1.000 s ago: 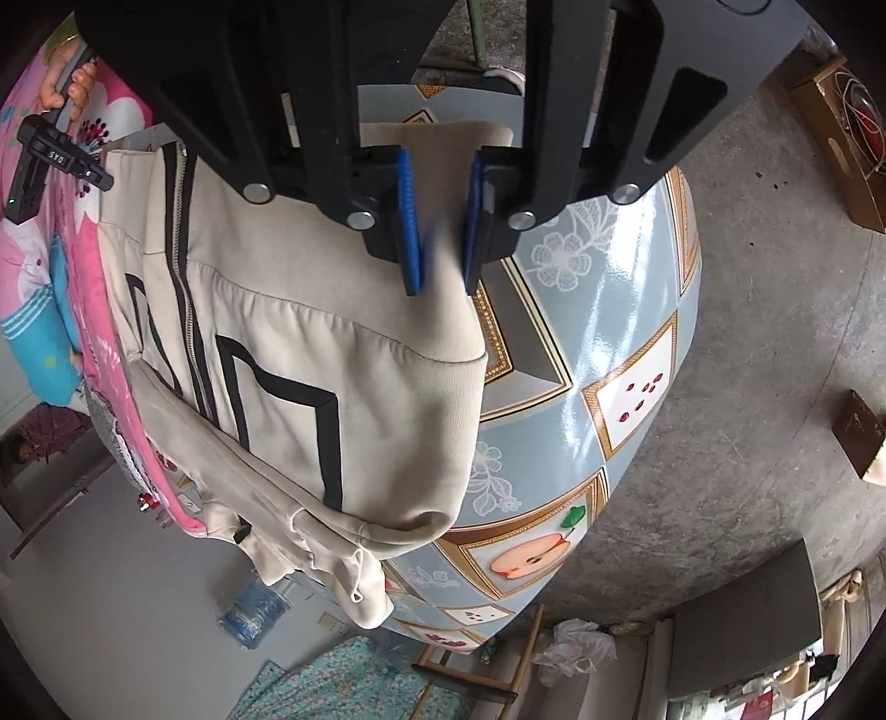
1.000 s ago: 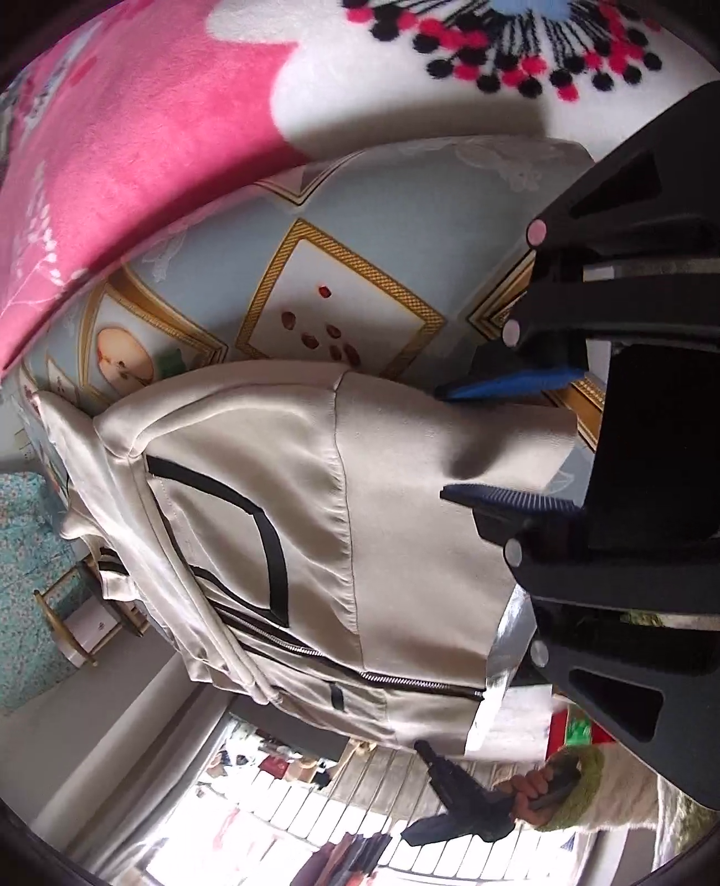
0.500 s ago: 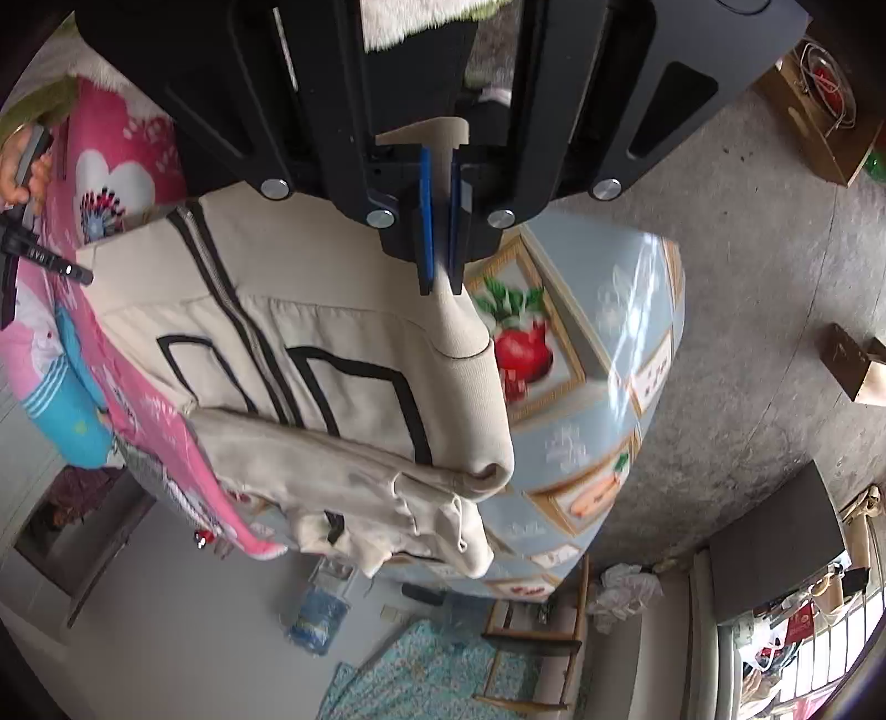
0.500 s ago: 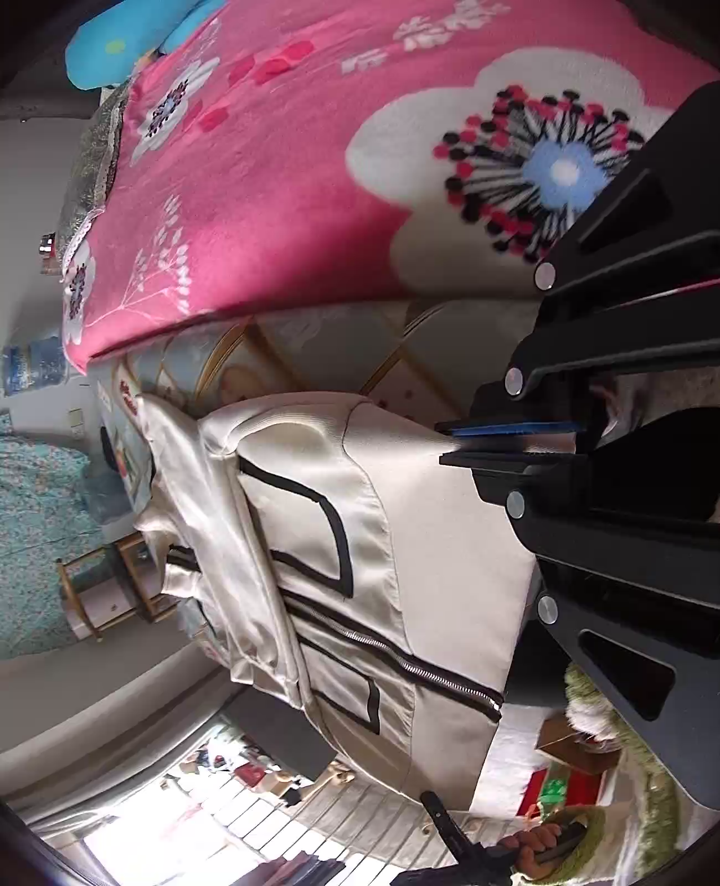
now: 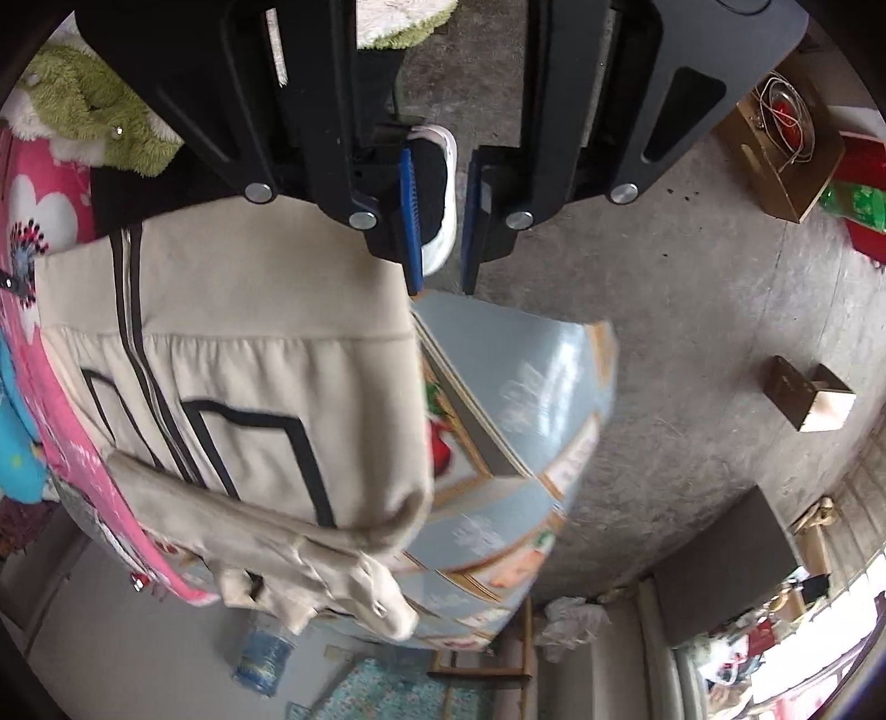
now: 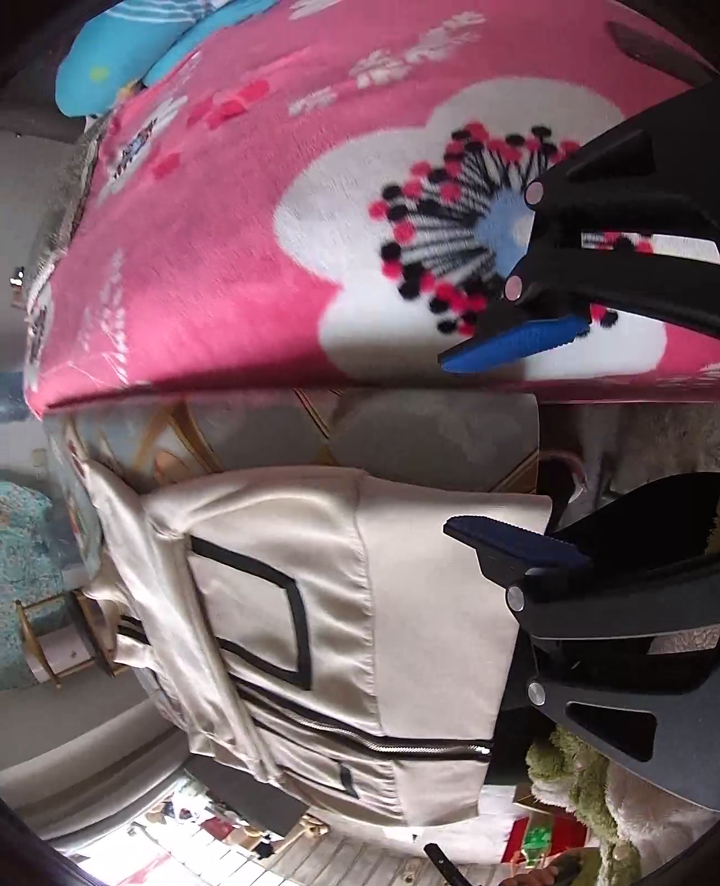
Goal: Fold large clothes
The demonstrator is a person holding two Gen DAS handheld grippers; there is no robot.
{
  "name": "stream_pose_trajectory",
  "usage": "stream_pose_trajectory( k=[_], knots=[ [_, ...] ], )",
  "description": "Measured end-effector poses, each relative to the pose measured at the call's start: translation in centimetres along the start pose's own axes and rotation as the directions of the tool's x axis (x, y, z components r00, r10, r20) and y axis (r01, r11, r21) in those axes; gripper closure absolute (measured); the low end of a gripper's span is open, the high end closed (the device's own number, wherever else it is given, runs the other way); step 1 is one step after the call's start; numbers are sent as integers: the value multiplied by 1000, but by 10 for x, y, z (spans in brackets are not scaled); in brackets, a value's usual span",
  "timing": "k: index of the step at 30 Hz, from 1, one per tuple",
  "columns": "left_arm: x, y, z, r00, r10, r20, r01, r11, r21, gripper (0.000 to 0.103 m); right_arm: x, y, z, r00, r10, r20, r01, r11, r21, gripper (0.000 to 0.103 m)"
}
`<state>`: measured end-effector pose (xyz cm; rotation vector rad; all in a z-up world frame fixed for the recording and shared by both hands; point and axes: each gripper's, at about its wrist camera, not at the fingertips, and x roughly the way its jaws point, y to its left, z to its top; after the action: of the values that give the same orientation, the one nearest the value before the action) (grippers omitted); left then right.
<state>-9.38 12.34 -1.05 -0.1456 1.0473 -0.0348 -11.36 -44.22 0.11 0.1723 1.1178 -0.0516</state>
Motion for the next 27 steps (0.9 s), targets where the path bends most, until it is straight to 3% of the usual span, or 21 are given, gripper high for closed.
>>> stream_pose_trajectory(
  k=[4, 6, 9, 12, 18, 20, 24, 27],
  knots=[
    [-16, 6, 30, 998, -2, 69, 3, 1000, -17, 70, -10, -2, 22, 998, 48, 49, -51, 998, 47, 42],
    [-21, -1, 56, 993, -20, 115, 19, 1000, 13, 55, -12, 4, 39, 994, 77, 81, -81, 996, 40, 39],
    [-14, -21, 106, 990, -45, 130, 37, 997, 69, 40, -12, 26, 91, 975, 163, 149, -164, 986, -4, 31],
    [1, -43, 159, 984, -121, 127, 109, 989, 101, 31, -6, 52, 144, 945, 264, 191, -259, 964, -52, 24],
    [61, -101, 279, 974, -210, 83, 199, 973, 120, 29, 34, 108, 261, 912, 373, 169, -355, 926, -128, 24],
    [86, -120, 314, 972, -228, 60, 221, 969, 114, 27, 53, 127, 300, 925, 350, 151, -329, 933, -147, 24],
    [151, -162, 382, 985, -171, 22, 168, 981, 96, 27, 108, 167, 379, 957, 274, 99, -254, 951, -178, 24],
    [200, -190, 416, 989, -146, -15, 146, 986, 81, 27, 162, 188, 432, 974, 222, 38, -213, 963, -165, 24]
  ],
)
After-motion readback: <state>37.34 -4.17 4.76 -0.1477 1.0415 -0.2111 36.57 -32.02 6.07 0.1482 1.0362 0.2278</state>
